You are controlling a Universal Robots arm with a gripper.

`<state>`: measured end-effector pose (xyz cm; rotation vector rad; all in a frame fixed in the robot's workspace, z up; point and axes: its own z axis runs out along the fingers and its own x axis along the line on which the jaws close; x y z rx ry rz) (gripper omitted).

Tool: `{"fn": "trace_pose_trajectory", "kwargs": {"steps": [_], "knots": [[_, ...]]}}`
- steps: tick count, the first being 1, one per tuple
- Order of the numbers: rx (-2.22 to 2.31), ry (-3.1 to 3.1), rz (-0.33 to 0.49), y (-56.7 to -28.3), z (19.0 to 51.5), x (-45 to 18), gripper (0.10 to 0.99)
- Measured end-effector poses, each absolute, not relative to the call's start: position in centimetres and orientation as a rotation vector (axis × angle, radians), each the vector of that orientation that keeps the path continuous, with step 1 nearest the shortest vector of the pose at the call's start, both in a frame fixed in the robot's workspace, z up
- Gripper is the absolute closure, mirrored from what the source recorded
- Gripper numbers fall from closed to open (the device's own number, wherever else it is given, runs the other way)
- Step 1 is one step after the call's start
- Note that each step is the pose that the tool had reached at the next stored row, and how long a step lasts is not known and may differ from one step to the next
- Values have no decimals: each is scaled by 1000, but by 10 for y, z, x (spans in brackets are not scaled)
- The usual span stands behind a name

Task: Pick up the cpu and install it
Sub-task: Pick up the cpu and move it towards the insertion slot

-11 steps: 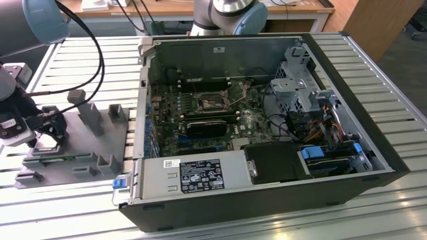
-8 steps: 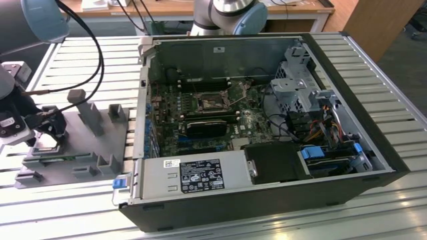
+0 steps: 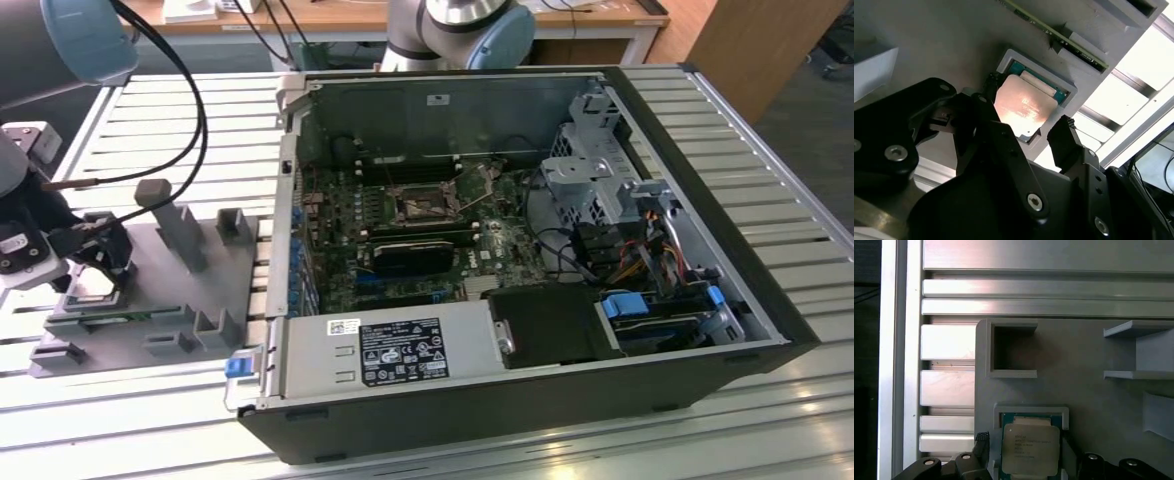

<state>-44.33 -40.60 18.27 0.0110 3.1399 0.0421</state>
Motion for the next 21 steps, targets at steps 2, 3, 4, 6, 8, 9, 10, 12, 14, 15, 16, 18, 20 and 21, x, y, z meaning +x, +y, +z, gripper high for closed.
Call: {"fn": "trace_pose_trajectory", "kwargs": {"steps": [2,3,4,6,8,9,10,12,14,15,16,18,20,21], "knots": [[11,3140,42,-406,183,-443,408],[11,3140,42,-406,182,-443,408],[11,3140,42,-406,182,-443,408],[11,3140,42,-406,182,-443,420],[11,3140,42,-406,182,-443,490],[11,3140,42,-406,182,-443,490],[11,3140,42,-406,182,-442,490],[11,3140,42,-406,182,-442,490],[11,3140,42,-406,182,-442,490],[11,3140,42,-406,182,-442,490],[11,3140,42,-406,182,-442,490],[11,3140,42,-406,182,-442,475],[11,3140,42,-406,183,-442,416],[11,3139,42,-406,183,-442,416]]}}
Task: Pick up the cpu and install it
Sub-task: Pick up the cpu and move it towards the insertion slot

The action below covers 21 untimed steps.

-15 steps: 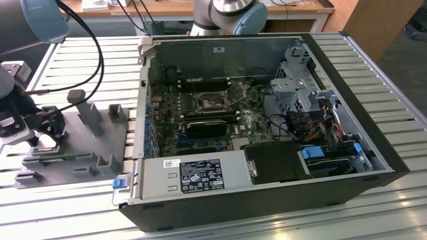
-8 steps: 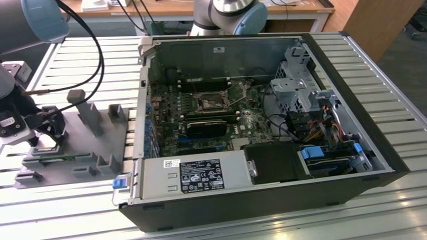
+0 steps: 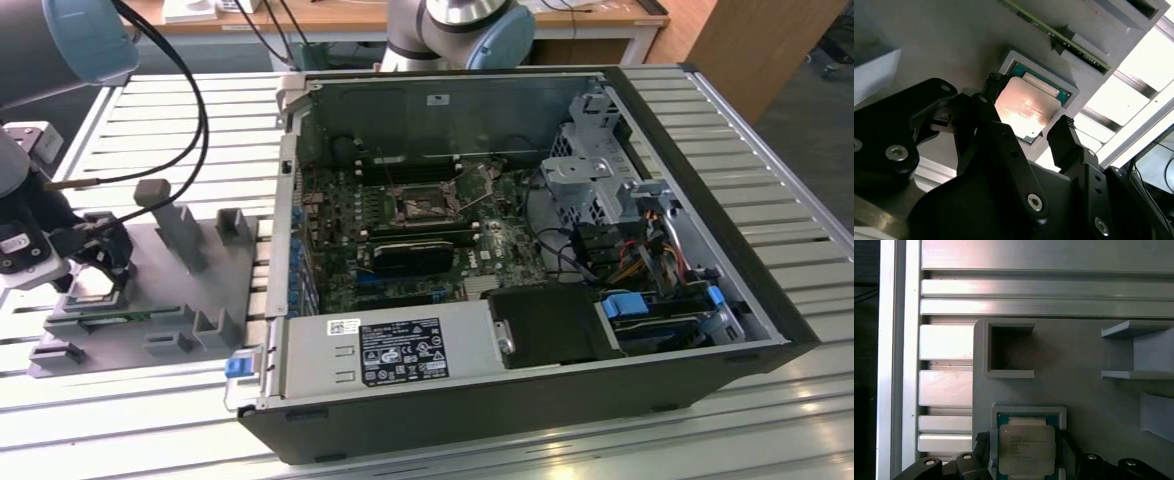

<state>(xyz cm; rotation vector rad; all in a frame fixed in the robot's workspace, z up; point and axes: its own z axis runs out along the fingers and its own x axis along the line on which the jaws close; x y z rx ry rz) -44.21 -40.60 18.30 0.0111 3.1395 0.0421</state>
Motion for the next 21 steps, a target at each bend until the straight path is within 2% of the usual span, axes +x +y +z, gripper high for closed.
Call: {"fn": "trace_pose_trajectory", "kwargs": {"steps": [10,12,21], "knots": [[11,3139,42,-406,183,-442,427],[11,3139,42,-406,183,-442,545],[11,3138,42,-406,195,-442,545]]}}
